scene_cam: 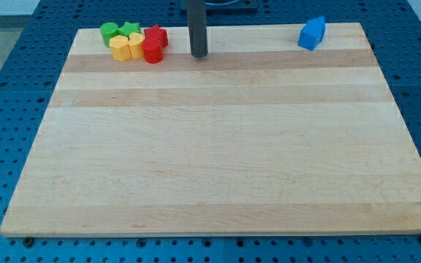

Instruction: Point your arm to the top left

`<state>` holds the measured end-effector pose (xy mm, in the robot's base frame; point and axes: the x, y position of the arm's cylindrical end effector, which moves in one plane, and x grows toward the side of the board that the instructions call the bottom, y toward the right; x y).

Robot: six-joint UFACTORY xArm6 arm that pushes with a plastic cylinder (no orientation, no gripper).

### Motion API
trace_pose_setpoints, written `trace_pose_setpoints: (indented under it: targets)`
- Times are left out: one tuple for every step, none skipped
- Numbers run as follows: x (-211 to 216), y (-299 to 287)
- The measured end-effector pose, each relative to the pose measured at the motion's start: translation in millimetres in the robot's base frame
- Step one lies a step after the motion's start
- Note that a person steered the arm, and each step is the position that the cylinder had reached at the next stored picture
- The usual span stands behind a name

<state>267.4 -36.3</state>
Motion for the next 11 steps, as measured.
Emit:
trace_pose_setpoints:
  targets:
    - [-1, 0]
    - [-1, 0]
    - [28, -6]
    - [68, -45]
    - [81, -119]
    - [81, -199]
    - [64, -256]
    - [39, -268]
    - [0, -266]
    - [-44, -256]
    - [-76, -247]
